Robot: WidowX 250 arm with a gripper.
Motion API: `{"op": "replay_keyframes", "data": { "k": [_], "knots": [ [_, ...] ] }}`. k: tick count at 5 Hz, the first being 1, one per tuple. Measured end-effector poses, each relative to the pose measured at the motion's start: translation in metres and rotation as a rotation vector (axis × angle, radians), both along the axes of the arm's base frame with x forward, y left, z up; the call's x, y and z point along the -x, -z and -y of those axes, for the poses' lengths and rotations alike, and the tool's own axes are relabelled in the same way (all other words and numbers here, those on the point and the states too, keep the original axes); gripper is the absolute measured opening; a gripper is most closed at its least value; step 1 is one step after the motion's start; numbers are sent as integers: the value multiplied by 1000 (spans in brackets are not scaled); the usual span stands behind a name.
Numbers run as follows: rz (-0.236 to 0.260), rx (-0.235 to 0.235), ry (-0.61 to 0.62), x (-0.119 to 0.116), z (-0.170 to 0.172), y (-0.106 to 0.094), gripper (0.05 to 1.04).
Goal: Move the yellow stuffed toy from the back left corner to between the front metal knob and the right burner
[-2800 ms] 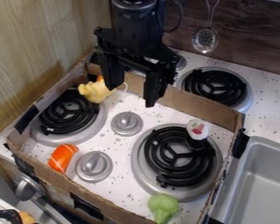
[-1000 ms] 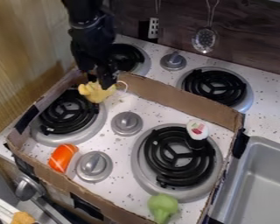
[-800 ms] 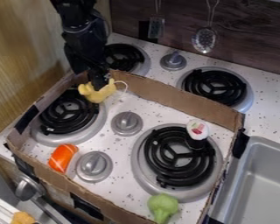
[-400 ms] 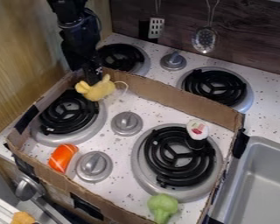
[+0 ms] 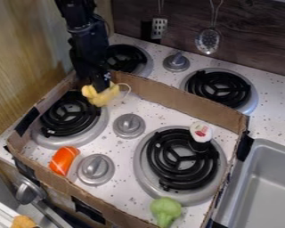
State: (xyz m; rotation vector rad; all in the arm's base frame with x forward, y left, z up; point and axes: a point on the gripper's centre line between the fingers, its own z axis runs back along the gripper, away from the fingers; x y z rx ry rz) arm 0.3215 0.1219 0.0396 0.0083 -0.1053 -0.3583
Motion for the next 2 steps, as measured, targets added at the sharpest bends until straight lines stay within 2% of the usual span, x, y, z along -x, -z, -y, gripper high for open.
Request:
{"op": "replay_keyframes", "data": {
  "k": [1,2],
  "knots": [
    [-44,30,-9,13,15,13,997],
    [-60,30,-30,19,25,16,959]
  ]
}}
